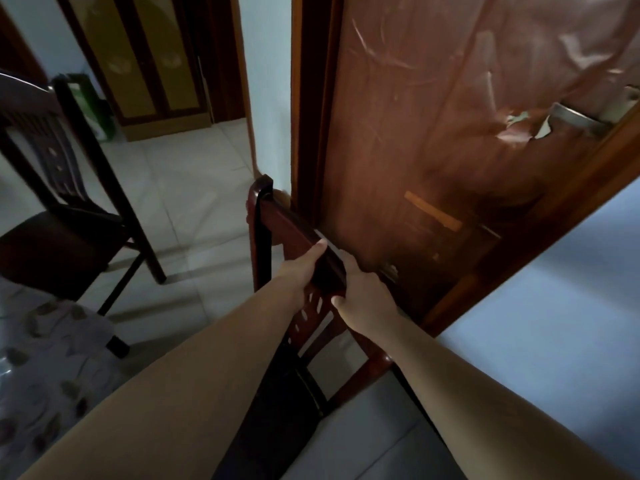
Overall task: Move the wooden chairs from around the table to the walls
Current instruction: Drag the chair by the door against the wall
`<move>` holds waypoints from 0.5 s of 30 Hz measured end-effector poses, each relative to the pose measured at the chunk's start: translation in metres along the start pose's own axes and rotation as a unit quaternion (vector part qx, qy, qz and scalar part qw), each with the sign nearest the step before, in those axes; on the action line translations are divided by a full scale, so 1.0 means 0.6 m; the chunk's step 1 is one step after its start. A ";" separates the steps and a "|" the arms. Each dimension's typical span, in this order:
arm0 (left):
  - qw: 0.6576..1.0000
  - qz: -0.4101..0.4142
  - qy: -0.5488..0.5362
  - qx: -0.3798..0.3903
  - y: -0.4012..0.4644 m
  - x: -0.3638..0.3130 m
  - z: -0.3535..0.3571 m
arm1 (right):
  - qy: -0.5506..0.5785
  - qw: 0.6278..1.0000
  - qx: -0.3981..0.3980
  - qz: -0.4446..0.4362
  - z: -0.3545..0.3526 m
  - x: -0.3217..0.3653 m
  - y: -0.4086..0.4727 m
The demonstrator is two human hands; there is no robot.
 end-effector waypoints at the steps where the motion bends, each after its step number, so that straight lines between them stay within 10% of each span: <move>1: 1.000 0.002 -0.003 -0.002 0.006 -0.003 0.001 | 0.002 1.000 -0.012 0.000 0.000 0.003 0.002; 15: 0.999 -0.042 0.011 0.009 0.010 0.008 0.001 | 0.076 0.992 0.058 0.080 -0.006 0.014 -0.034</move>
Point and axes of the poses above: each hand's wrist, its own y-axis towards the middle knuckle, its own z-axis out of the palm, x = y × z, the point moved 3 cm from there along y, towards the middle knuckle, and after that the axes turned 3 degrees about -y, right-handed, at the moved point
